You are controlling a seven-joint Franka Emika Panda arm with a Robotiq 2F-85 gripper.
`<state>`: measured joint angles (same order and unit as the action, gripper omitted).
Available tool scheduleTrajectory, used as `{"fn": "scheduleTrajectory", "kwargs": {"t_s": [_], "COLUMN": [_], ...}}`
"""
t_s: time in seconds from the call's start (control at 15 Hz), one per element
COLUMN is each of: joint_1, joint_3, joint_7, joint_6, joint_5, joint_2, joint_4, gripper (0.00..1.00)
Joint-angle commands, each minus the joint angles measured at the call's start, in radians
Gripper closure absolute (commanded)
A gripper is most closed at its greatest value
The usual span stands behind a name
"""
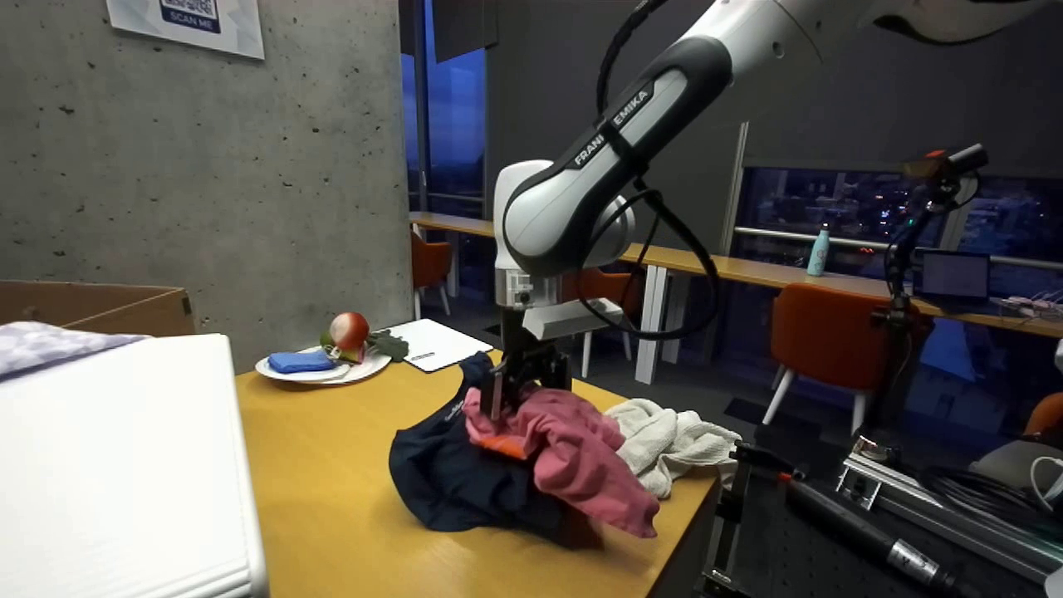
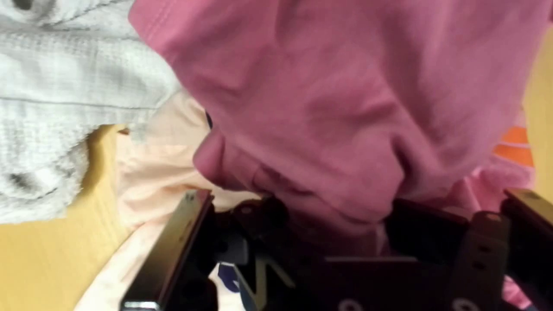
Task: Put the pink shirt on the blue shirt, then put them on the peach shirt, then put them on the white towel and move them backwards
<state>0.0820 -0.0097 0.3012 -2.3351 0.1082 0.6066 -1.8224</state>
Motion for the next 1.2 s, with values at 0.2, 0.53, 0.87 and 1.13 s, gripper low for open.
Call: {"fn": "scheduleTrajectory", "kwargs": {"t_s": [0.2, 0.53, 0.87, 1.13], "joint_1": [0.007, -0.023, -0.051, -0.070], "joint_3": [-0.105, -0.144, -0.143, -0.159], "joint_7": [0.084, 0.140, 0.181, 0.216], "joint_6": [0.016, 0.019, -0.010, -0.052], "joint_5": [-0.126, -0.213, -0.251, -0.311], "joint_2": [-0.278, -0.406, -0.440, -0.396], "joint_4": [-0.201, -0.322, -0.473, -0.539], "gripper": [0.90, 0.90, 0.90, 0.90]}}
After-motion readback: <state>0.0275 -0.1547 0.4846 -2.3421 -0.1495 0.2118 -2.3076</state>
